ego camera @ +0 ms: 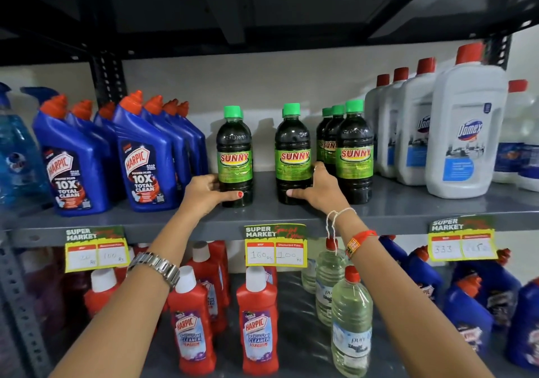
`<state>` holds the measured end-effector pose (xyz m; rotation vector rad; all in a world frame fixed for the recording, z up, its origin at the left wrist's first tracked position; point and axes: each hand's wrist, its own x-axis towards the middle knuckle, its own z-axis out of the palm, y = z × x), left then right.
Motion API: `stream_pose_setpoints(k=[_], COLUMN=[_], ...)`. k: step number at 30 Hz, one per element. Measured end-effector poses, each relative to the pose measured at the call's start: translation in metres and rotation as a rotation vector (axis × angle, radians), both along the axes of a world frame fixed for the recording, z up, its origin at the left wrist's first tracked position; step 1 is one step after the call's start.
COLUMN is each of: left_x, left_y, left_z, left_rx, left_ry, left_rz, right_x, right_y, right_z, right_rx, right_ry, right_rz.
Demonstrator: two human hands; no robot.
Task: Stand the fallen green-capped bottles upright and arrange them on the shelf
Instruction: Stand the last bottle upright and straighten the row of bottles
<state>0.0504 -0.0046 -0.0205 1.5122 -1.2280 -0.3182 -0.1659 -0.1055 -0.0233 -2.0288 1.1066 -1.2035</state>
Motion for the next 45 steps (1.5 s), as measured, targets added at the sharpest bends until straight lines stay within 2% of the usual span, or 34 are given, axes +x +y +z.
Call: stream_pose_setpoints(k=[13, 19, 25, 28, 30, 33, 36, 38, 45], left_x=[0.001, -0.001, -0.01, -0.016, -0.019, -0.021, -0.021, -0.021, -0.021], left_y=[-0.001, 0.002, 0.017, 0.031, 0.039, 0.043, 0.042, 0.041, 0.042], left_z=[0.001, 0.0, -0.008, -0.016, -0.022, -0.033, -0.039, -0.038, -0.039], left_rx=[0.033, 0.04, 0.056, 0.155, 0.194, 0.26, 0.255, 0.265, 0.269], left_ry=[0.03, -0.013, -0.227, -0.516, -0.676, -0.826, -0.901, -0.924, -0.952], left_rz=[-0.012, -0.027, 0.16, 0.321, 0.418, 0.47, 0.509, 0.524, 0.543], right_x=[0.01, 0.008, 0.0, -0.009, -0.019, -0.04, -0.057, -0.066, -0.079], right_y=[-0.01, -0.004, 0.012, 0.023, 0.028, 0.03, 0.02, 0.013, -0.004], right_z=[0.001, 0.003, 0.002, 0.002, 0.0, -0.001, -0.003, -0.004, -0.002], right_rx=[0.059, 0.073, -0.036, -0.186, -0.284, -0.415, -0.316, -0.233, -0.095], right_ry=[0.027, 0.036, 0.074, -0.04, -0.172, -0.265, -0.241, -0.208, -0.149], right_rz=[0.024, 0.028, -0.022, -0.119, -0.248, -0.595, -0.734, -0.685, -0.309])
